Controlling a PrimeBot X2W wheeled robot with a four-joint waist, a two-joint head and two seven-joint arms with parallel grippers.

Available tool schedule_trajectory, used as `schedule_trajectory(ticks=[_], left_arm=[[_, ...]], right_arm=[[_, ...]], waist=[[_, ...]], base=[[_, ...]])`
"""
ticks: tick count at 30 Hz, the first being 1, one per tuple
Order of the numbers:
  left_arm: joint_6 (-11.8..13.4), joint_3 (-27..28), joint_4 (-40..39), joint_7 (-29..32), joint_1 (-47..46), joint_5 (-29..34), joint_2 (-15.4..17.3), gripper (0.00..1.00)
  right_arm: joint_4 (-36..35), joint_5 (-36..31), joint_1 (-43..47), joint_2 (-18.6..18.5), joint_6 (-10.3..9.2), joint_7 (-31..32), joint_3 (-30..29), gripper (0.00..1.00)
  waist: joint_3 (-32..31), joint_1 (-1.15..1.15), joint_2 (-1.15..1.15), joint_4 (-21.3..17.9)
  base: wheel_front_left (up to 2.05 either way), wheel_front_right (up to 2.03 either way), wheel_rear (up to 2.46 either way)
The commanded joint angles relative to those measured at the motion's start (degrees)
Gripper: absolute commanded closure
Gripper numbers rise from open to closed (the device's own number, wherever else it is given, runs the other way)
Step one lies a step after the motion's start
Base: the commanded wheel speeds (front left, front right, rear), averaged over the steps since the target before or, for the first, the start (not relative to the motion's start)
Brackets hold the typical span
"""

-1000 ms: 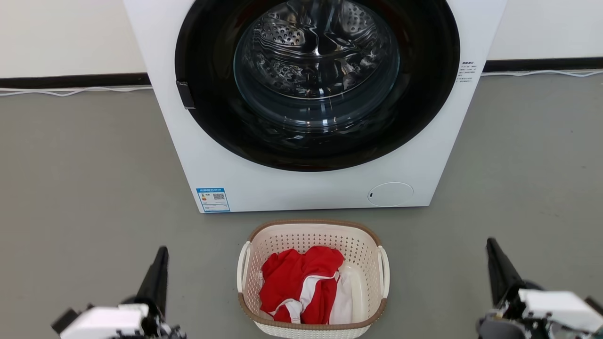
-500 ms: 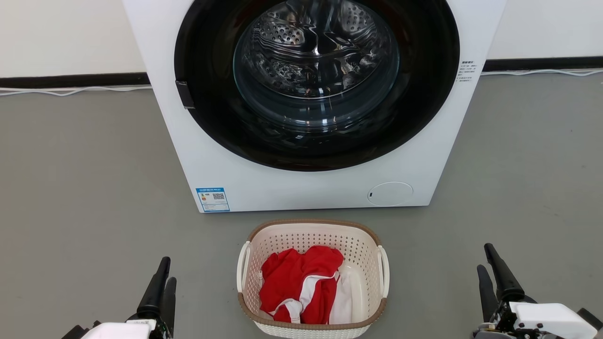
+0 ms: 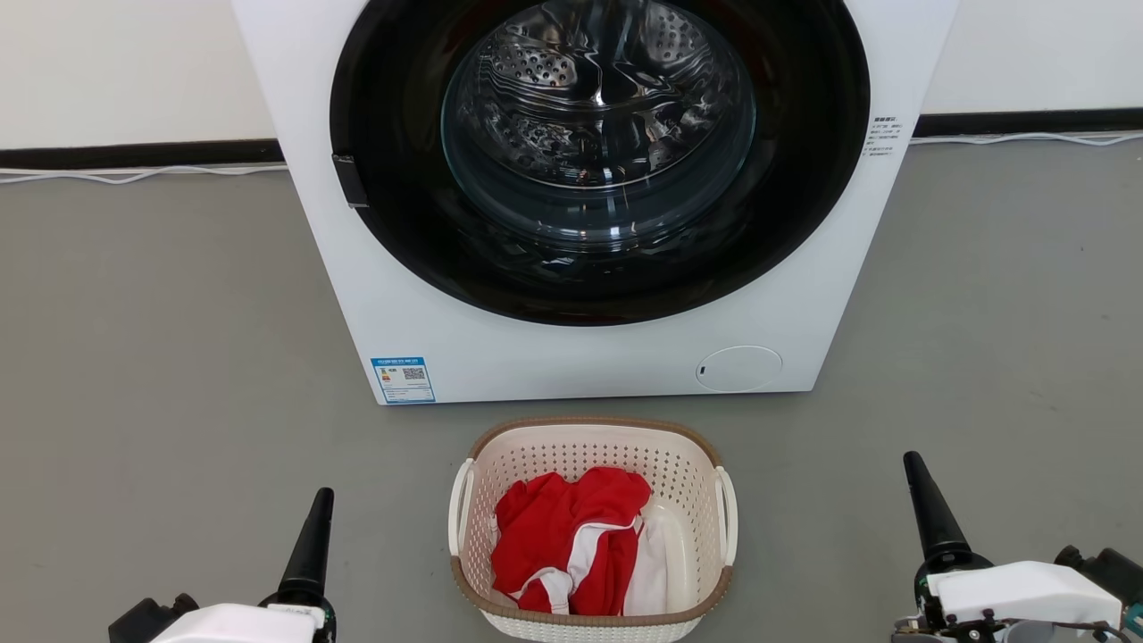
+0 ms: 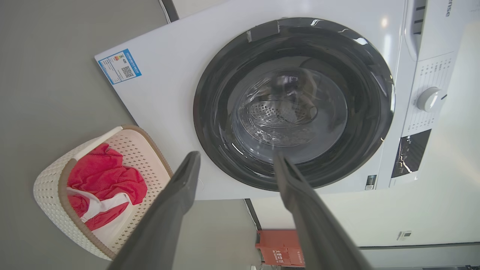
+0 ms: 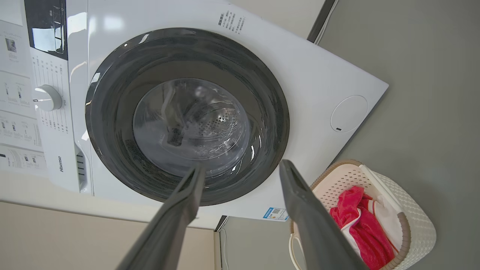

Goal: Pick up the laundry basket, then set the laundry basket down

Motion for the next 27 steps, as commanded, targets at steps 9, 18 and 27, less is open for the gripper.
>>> schedule_trajectory(ticks=[9, 18, 27], left_arm=[[0.2, -0.1, -2.1, -1.9, -1.9, 9.8, 0.5, 0.0], [0.2, 0.0, -2.6, -3.6, -1.7, 19.4, 0.6, 0.0], [0.3, -0.2, -2.7, -5.0, -1.4, 25.7, 0.6, 0.0]], right_arm=[[-2.3, -11.6, -2.2, -0.9, 0.2, -2.4, 2.0, 0.0], [-2.4, -21.6, -2.3, -1.1, 0.24, -4.1, 2.7, 0.0], [-1.3, -28.8, -2.8, -1.6, 0.27, -5.5, 3.2, 0.0]], waist=[[0.0, 0.0, 0.0, 0.0], [0.0, 0.0, 0.0, -0.2], [0.0, -0.01, 0.0, -0.4]], base=[[0.0, 0.0, 0.0], [0.0, 0.0, 0.0], [0.0, 0.0, 0.0]])
